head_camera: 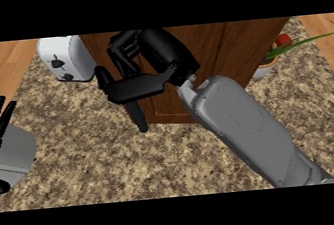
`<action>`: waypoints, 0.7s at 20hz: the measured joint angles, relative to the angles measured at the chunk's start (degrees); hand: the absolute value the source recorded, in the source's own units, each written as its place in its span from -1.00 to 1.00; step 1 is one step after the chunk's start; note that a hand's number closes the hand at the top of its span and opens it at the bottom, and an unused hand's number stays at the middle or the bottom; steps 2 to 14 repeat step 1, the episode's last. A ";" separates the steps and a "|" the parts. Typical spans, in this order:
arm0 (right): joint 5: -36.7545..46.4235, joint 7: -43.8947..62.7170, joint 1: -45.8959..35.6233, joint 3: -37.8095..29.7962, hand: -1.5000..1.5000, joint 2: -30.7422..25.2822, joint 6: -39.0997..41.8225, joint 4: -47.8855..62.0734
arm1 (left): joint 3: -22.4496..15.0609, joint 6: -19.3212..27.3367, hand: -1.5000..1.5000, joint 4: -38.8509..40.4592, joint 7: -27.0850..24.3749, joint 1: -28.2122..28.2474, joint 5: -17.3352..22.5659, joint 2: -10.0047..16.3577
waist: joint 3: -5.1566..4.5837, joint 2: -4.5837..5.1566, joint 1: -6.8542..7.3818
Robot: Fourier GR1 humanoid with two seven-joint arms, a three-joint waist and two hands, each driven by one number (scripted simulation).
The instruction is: Pick up the wine, place it into the cabinet and close the cabinet
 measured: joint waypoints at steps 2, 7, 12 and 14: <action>-0.38 -0.19 -0.07 -0.21 1.00 -0.25 0.86 0.23 | -0.04 -0.16 -1.00 -0.03 0.01 -0.08 0.00 -0.05 | -0.04 0.00 0.14; -0.38 -0.19 -0.07 -0.21 1.00 -0.25 0.86 0.23 | -0.04 -0.16 -1.00 -0.03 0.01 -0.08 0.00 -0.05 | -0.04 0.00 0.14; -0.38 -0.19 -0.07 -0.21 1.00 -0.25 0.86 0.23 | -0.04 -0.16 -1.00 -0.03 0.01 -0.08 0.00 -0.05 | -0.04 0.00 0.14; -0.38 -0.19 -0.07 -0.21 1.00 -0.25 0.86 0.23 | -0.04 -0.16 -1.00 -0.03 0.01 -0.08 0.00 -0.05 | -0.04 0.00 0.14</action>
